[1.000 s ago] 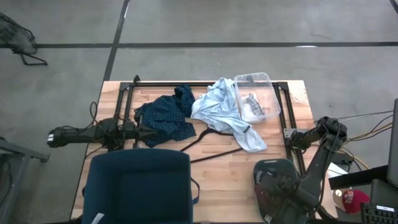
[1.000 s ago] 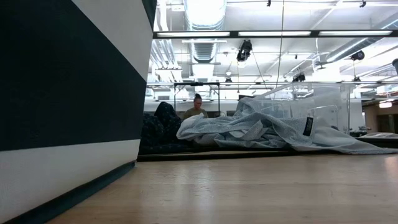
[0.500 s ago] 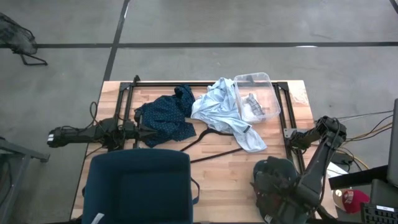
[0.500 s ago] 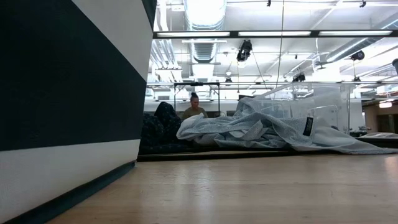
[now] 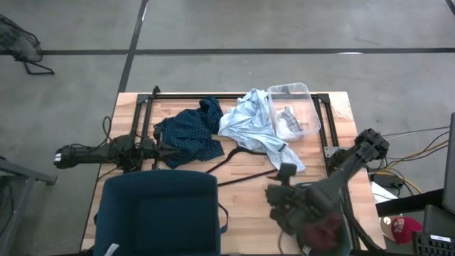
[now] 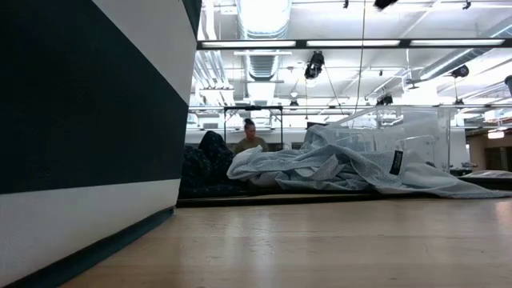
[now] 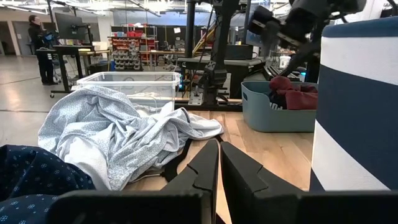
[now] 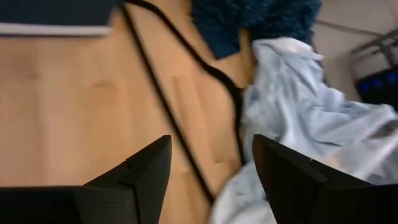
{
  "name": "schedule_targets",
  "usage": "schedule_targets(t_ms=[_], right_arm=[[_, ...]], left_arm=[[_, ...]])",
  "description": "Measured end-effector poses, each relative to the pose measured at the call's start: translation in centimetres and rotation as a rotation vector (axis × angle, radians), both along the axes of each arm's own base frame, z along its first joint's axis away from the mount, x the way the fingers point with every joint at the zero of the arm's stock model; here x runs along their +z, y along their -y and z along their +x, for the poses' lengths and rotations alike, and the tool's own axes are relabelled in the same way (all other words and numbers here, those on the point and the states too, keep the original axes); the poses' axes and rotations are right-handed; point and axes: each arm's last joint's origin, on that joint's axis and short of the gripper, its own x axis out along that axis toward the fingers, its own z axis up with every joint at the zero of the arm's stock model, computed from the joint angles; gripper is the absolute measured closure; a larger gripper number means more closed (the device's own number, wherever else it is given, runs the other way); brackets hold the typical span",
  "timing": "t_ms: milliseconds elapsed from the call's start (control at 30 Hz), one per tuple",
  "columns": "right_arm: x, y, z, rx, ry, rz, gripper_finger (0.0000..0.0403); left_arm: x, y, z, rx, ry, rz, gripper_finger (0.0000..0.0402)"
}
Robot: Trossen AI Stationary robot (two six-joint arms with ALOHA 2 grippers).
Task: Pick & Place Cloths
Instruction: Put the white shirt into the blue laundry bin
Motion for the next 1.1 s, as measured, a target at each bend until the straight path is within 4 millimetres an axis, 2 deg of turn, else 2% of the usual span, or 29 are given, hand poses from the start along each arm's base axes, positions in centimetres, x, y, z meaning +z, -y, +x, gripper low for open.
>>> schedule_targets(t_ms=[267,500,667,867,1100], right_arm=[[1.6,5.1,1.6,-0.076,-0.032,-0.041,0.0184],[1.8,9.1,2.7,-0.141,-0.082,-0.055,0.0184],[1.3,11.1,3.0,-0.161,-0.111,-0.071,0.0184],[0.7,12.3,4.1,0.008,-0.002,0.068,0.0184],[1.1,14.3,3.4,0.217,0.214,0.241,0.0184]], left_arm=[[0.0,0.0,0.0,0.0,0.0,0.0,0.0378],[0.0,0.0,0.0,0.0,0.0,0.0,0.0378],[0.0,0.0,0.0,0.0,0.0,0.0,0.0378],[0.0,0.0,0.0,0.0,0.0,0.0,0.0378],[0.0,0.0,0.0,0.0,0.0,0.0,0.0378]])
